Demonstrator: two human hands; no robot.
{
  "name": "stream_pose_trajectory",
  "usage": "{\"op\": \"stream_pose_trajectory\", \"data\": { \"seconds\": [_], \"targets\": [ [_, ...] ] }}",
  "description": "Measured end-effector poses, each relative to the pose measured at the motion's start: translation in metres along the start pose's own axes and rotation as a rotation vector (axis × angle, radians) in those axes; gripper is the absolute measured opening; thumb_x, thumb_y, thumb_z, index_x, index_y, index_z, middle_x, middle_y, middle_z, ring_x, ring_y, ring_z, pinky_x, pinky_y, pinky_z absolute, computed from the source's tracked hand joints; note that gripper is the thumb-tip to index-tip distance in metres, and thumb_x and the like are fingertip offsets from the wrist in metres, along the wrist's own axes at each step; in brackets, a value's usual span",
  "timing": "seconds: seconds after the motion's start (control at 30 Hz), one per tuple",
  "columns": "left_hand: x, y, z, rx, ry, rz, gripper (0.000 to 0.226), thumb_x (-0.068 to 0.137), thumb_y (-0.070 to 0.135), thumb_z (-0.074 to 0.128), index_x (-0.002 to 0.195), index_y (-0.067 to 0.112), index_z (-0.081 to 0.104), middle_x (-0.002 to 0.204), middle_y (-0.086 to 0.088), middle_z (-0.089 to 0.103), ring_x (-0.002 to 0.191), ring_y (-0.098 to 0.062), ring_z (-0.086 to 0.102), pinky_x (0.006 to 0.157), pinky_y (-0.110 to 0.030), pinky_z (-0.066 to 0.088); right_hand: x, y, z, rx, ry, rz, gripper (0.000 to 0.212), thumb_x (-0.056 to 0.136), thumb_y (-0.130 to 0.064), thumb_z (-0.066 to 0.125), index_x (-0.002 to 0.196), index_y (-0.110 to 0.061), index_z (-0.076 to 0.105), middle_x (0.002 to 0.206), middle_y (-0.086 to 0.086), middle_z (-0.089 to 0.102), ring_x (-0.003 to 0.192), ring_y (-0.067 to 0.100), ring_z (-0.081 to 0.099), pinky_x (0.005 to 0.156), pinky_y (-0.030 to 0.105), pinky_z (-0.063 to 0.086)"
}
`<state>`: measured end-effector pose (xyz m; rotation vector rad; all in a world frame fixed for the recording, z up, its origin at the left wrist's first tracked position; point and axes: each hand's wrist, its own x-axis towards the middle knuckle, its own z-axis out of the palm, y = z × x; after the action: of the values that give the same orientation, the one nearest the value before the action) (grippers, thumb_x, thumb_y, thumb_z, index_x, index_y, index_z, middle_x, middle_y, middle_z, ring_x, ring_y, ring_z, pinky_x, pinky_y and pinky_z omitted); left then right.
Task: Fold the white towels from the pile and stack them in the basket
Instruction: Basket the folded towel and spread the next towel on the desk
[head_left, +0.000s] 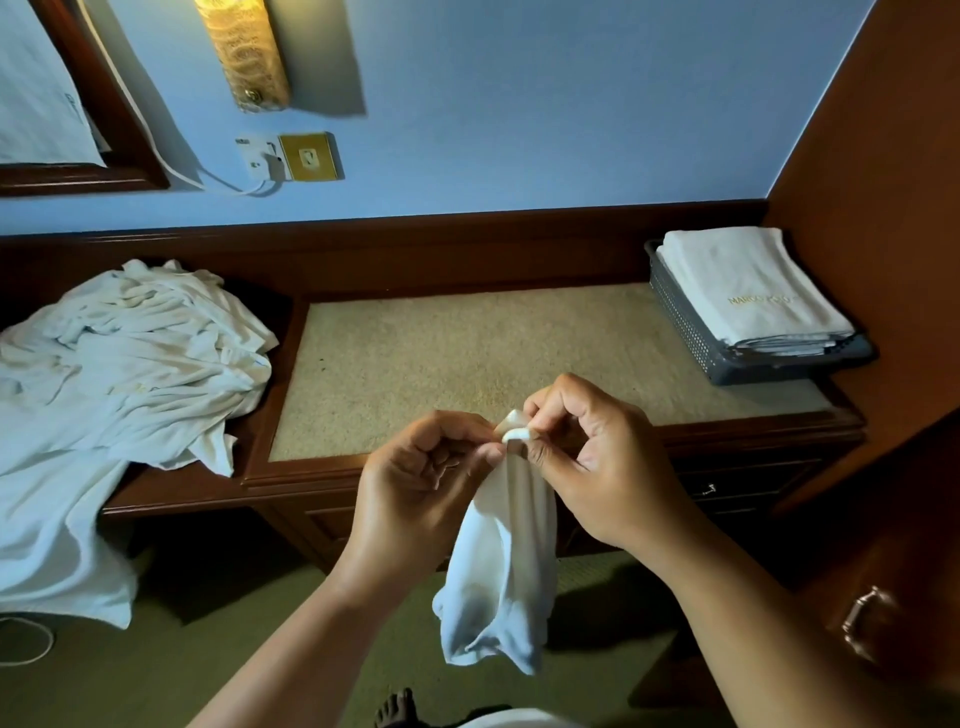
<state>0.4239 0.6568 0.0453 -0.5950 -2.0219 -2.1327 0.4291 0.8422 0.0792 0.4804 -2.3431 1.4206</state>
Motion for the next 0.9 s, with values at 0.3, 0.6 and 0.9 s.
{"op": "stream_pose_trajectory", "data": {
  "seconds": [0.3,0.6,0.9],
  "targets": [
    [-0.006,-0.012,0.009,0.534,-0.035,0.066,0.020,0.090,0.041,0.072,0.096,0.023,0.078,0.096,0.012,0.067,0.081,-0.014,0.067,0.064,-0.035,0.054,0.010,0.000,0.000,-0.081,-0.096,-0.081,0.023,0.082,-0.003,0.077,0.078,-0.014,0.057,0.091,-0.008,0.066,0.087,0.010,0.066,0.070,0.028,0.055],
    [0.002,-0.020,-0.004,0.339,-0.267,-0.084,0.018,0.098,0.028,0.066,0.096,0.013,0.077,0.107,-0.004,0.067,0.119,-0.021,0.058,0.093,-0.043,0.051,0.016,0.002,-0.002,-0.111,-0.195,-0.123,0.017,0.080,0.000,0.073,0.078,-0.010,0.060,0.093,-0.007,0.068,0.089,0.009,0.067,0.072,0.024,0.054],
    [0.009,-0.061,-0.012,0.750,-0.475,-0.121,0.048,0.092,0.068,0.044,0.087,0.028,0.069,0.104,0.017,0.056,0.102,-0.015,0.050,0.093,-0.048,0.041,0.015,0.009,-0.004,-0.070,-0.205,-0.124,0.018,0.081,0.004,0.073,0.077,-0.008,0.060,0.092,-0.004,0.068,0.087,0.012,0.067,0.072,0.028,0.053]
  ]
}}
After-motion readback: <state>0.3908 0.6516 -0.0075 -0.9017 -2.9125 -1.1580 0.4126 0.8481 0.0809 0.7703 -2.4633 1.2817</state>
